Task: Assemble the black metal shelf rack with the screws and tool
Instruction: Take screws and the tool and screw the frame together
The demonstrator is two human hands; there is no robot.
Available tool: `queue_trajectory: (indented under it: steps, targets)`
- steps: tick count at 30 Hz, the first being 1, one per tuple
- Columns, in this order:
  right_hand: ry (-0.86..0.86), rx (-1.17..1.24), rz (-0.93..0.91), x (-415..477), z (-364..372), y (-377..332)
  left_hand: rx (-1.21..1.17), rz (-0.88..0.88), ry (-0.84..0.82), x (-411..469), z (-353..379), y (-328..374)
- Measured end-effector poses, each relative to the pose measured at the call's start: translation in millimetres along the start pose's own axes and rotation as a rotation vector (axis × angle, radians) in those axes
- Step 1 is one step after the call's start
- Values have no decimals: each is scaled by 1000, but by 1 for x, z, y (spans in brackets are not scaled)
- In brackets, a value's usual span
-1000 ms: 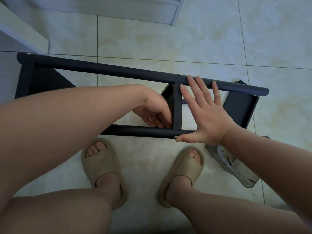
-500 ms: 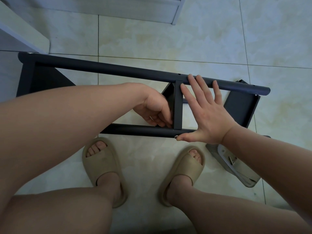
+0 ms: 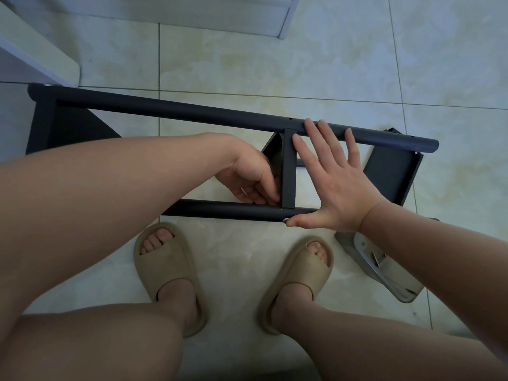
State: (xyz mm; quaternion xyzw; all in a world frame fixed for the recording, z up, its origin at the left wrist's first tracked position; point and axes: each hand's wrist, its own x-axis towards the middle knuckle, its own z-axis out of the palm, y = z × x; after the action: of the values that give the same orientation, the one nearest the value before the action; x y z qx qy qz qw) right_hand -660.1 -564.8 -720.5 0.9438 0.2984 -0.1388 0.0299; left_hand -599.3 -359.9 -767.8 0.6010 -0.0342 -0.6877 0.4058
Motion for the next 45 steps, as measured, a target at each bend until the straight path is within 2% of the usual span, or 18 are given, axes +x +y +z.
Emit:
queue_trajectory:
  steps: [7, 18, 26, 32, 45]
  targets:
    - [1, 2, -1, 0, 0, 0, -92, 31, -40, -1, 3, 0]
    - [-11, 3, 3, 0, -1, 0, 31, -10, 13, 0, -2, -1]
    - [-12, 4, 5, 0, -1, 0, -78, 24, -60, -1, 2, 1]
    - [-10, 5, 2, 0, -1, 0, 37, 24, 4, 0, 4, 1]
    - [4, -4, -5, 1, 2, 1, 72, -4, 29, -1, 1, 5]
